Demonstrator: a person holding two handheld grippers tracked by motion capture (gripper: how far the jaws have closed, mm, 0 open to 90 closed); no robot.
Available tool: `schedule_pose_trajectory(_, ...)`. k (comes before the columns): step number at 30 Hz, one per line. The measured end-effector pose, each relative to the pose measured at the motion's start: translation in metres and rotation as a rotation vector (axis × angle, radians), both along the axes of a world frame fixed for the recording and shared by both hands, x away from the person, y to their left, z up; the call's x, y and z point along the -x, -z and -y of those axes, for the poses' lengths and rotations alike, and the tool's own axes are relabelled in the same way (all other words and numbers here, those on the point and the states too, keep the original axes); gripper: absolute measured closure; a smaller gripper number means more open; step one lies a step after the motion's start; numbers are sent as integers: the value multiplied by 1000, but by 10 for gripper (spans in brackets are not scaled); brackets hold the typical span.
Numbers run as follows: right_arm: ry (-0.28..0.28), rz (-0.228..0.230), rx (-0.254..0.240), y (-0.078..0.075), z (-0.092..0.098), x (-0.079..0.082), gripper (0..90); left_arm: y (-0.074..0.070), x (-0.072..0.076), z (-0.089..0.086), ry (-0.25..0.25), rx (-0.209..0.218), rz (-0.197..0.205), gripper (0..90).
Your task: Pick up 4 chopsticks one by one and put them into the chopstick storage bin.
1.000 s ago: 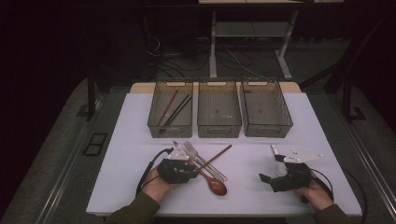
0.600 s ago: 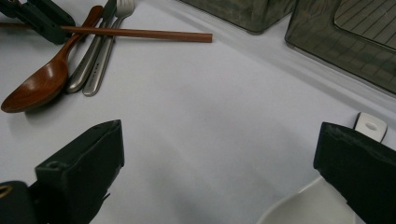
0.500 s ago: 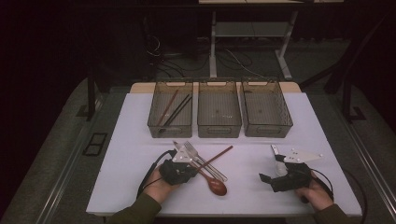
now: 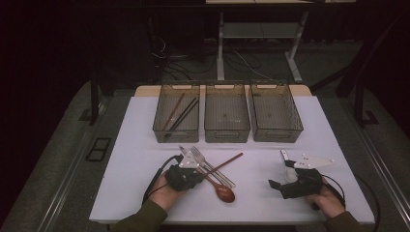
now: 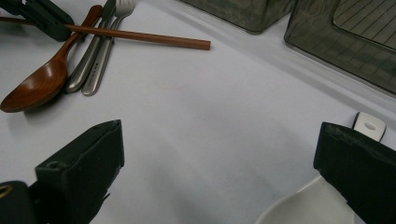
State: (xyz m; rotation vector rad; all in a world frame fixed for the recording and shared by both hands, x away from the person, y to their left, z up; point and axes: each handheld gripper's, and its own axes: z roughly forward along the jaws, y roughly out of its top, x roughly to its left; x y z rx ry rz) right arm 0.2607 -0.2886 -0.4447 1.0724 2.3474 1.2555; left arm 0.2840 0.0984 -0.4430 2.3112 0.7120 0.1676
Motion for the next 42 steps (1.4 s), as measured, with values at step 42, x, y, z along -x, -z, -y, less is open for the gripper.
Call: schedule_pose_trajectory(42, -1, 1, 1, 0, 1, 1, 16, -26, -9, -44, -13, 100, 50, 841)
